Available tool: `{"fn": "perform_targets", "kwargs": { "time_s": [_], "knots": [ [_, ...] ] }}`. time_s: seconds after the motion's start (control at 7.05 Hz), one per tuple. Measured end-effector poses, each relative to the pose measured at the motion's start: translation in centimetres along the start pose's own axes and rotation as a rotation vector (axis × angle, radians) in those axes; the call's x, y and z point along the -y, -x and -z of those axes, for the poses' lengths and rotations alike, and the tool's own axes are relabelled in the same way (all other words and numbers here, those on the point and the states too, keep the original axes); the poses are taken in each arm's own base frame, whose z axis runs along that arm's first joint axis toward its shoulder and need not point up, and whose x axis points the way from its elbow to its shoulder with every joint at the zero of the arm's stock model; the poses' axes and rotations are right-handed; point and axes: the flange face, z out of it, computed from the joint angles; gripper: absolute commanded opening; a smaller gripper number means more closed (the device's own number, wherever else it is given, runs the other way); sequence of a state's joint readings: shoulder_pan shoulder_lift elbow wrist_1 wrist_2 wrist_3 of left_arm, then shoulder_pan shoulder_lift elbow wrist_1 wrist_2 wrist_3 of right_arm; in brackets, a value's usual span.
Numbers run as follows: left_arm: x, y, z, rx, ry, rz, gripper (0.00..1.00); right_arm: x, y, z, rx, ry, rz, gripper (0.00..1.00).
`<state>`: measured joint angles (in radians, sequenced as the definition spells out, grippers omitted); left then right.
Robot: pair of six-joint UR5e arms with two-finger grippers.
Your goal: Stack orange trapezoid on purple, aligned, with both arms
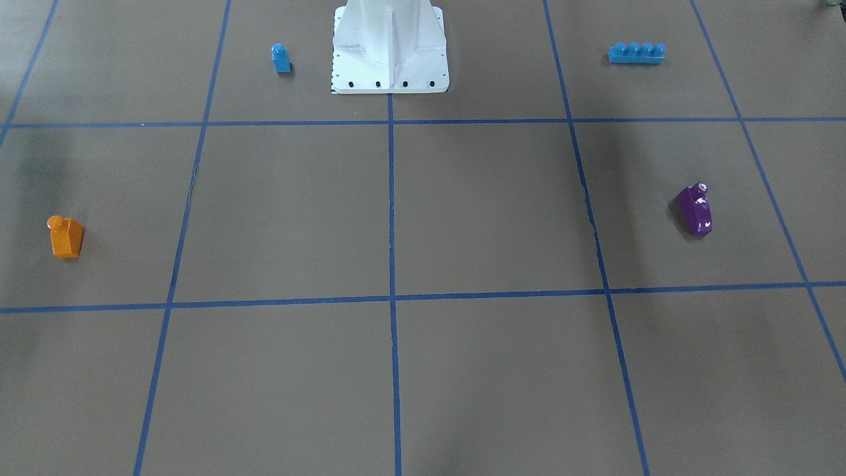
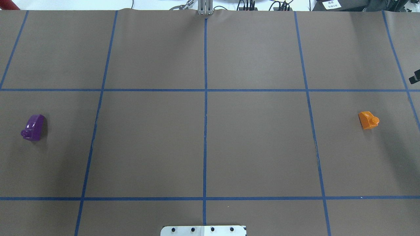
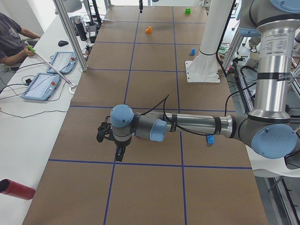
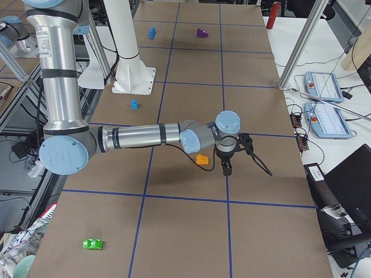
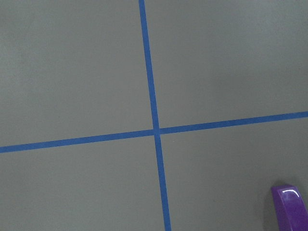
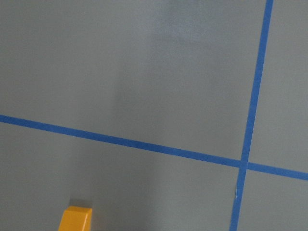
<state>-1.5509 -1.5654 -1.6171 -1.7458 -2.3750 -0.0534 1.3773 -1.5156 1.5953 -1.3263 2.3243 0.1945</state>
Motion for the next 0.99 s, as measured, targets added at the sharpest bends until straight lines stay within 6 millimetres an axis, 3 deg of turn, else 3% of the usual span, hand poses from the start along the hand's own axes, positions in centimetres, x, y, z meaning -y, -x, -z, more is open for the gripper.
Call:
{"fn": "perform_targets", "kwargs": {
  "time_s": [0.43, 0.99],
  "knots": [
    [-0.7, 0.2, -0.1, -0.005, 0.023, 0.022, 1.00, -0.4, -0.1, -0.2, 0.015, 0.008, -0.007, 1.00],
    [-3.1, 0.5, -2.1, -0.016, 0.036, 0.005, 1.00, -1.3, -0.4, -0.9, 0.057, 0.032, -0.027, 1.00]
  ]
}}
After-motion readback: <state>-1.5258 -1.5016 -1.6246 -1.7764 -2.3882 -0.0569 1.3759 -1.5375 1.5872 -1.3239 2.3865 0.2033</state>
